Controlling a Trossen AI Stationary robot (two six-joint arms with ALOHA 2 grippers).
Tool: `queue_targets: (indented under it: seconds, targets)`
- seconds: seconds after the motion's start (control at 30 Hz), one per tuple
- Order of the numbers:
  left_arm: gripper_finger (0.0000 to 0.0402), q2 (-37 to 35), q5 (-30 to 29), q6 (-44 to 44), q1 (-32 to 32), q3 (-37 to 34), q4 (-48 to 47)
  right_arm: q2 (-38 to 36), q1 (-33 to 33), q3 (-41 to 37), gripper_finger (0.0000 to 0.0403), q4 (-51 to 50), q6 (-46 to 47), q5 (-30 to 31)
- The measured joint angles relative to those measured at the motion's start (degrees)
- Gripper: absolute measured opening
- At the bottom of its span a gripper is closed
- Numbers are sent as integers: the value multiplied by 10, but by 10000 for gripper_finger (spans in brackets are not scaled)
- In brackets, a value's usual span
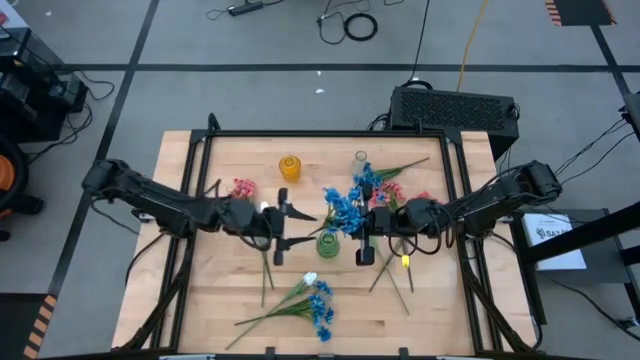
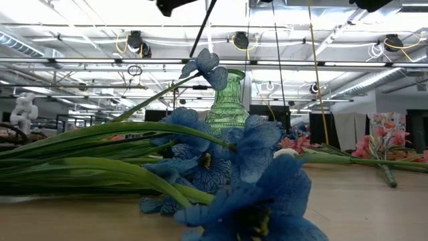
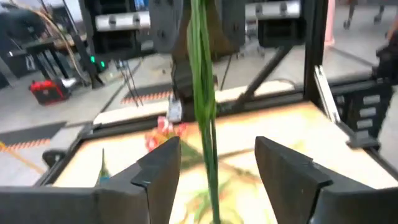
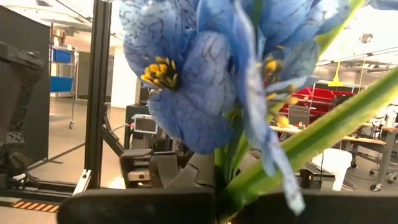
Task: Sort flowers into vase by color
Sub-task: Put the top left blue flowers into the yellow vase
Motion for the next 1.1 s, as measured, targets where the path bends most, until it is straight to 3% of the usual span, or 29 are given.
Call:
queue_targets:
  seconds: [0.33,0.63,0.87,1.1]
  targets:
    - [215,-94,-18,-55,-1,0,-162,-3,0,0,4,-7,2,4]
    - [215,-104,-31,-102,-1,0,-268,-3,-7,0,4,25,-15,42]
    - [215,-104,-40,-149,-1,0,-384,-3,-100,0,4,118,-26,21]
    - [215,-104,-64,-140,0,0,-405,24,-225,41,4,109,86,-42]
